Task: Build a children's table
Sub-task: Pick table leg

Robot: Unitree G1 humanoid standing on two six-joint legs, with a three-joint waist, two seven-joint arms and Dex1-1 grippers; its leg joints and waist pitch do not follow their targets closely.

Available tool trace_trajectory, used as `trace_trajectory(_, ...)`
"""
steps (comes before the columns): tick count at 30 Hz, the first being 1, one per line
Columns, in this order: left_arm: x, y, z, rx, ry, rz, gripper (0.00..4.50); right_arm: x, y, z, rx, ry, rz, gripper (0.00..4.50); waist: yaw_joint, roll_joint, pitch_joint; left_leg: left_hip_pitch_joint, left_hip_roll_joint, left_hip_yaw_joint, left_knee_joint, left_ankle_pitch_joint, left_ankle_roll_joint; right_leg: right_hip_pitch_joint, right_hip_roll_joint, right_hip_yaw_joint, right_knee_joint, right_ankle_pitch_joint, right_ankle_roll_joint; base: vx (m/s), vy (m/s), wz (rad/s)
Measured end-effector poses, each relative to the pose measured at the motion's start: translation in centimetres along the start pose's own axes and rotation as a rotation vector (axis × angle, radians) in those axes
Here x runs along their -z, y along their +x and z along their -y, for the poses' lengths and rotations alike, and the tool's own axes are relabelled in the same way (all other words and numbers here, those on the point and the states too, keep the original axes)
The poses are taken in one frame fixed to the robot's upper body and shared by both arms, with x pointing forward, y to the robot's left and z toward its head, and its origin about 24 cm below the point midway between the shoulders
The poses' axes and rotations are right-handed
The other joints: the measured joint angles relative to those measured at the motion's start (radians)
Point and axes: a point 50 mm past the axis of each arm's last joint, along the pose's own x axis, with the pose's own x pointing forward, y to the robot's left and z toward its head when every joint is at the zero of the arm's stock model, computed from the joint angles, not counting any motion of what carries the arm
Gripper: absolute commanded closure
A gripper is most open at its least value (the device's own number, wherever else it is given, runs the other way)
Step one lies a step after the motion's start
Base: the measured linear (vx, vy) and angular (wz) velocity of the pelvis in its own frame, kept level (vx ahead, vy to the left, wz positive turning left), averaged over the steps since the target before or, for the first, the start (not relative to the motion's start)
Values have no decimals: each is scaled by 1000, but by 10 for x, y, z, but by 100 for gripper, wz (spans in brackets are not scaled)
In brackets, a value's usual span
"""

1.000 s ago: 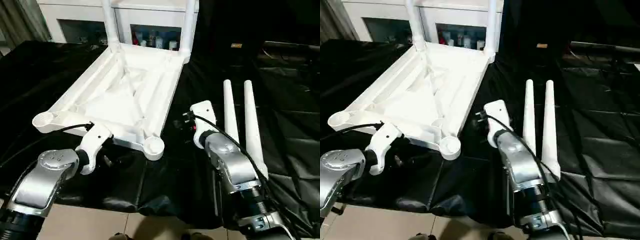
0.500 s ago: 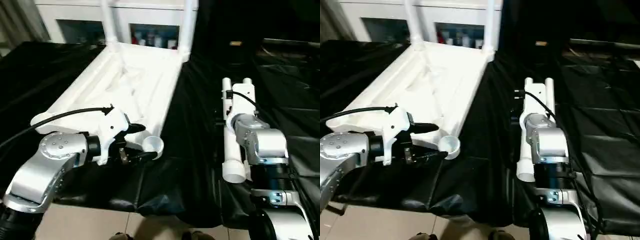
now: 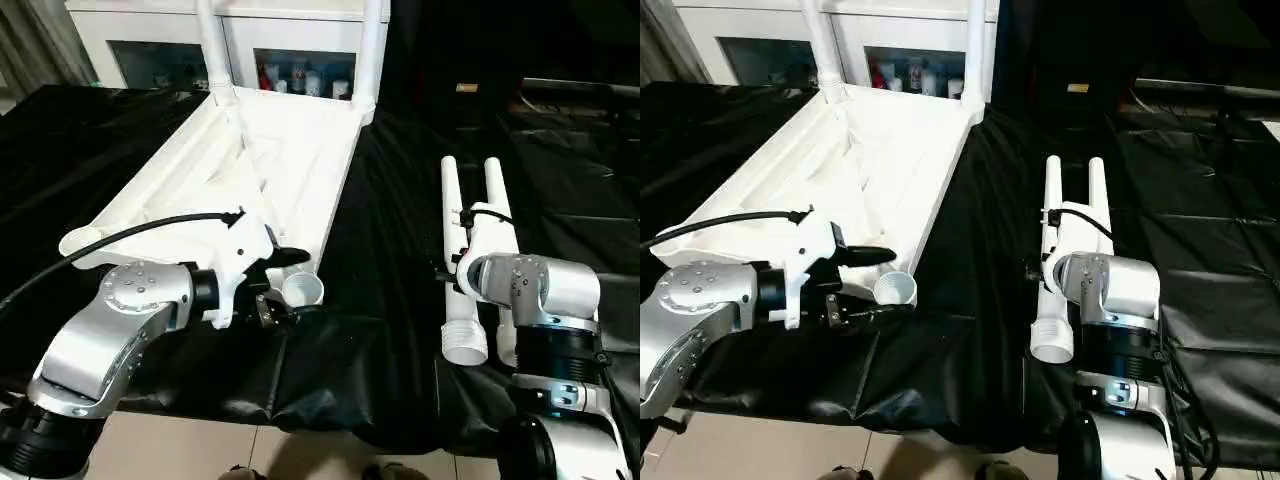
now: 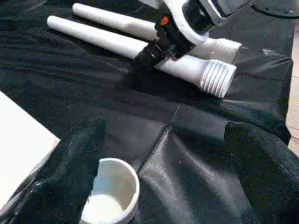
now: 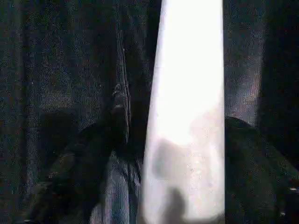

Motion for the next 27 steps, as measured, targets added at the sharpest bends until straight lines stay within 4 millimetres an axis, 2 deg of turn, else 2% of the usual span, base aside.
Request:
trace_trajectory(2,-4,2,0,7,13,7,0,0,1,1,1,1,-5,130,2,-1,-1,0,0,0,0,0,-1,0,0,0,0,0,0,0,0,0)
trace_trajectory(6,-8,3,-1,11,26,17,0,-1,3,2,-1,0,-17,143,0,-5,-3,1,0,0,0,1,-1,0,0,1,1,0,0,0,0,0)
trace_trajectory(8,-8,4,0,15,25,19,0,-1,4,3,-7,1,-20,181,0,-7,-4,1,0,0,0,1,-1,0,0,1,1,0,0,0,0,0)
trace_trajectory(10,-8,7,0,23,23,19,0,-1,6,4,-5,2,-28,184,1,-11,-6,1,0,0,0,1,-1,0,0,1,2,0,0,0,0,0)
trace_trajectory(13,-9,10,-1,31,19,21,0,-2,7,5,-5,2,-34,225,1,-12,-7,1,0,0,2,1,-1,0,0,2,3,1,0,0,0,0)
trace_trajectory(14,-10,10,-1,31,19,23,0,-3,8,5,-5,3,-34,225,1,-12,-7,1,0,0,2,1,-1,0,0,2,3,1,0,0,0,0)
trace_trajectory(17,-6,11,-5,24,-5,17,0,-4,8,5,-16,13,-36,238,0,-13,-7,1,0,0,3,1,-1,0,0,2,3,1,1,0,0,0)
trace_trajectory(19,-3,11,-7,21,-21,11,0,-4,10,2,-29,19,-39,265,0,-16,-7,1,0,1,3,1,-1,0,0,2,4,1,1,0,0,0)
trace_trajectory(23,7,7,-14,15,-59,-24,0,-2,14,-9,-66,31,-30,274,1,-20,-8,1,0,0,4,1,-1,-1,1,2,5,2,0,0,0,0)
trace_trajectory(27,12,4,-21,-8,-77,-55,0,-4,14,-18,-98,31,-27,275,14,-20,-8,1,0,0,9,1,-1,-2,0,3,7,2,-1,0,0,0)
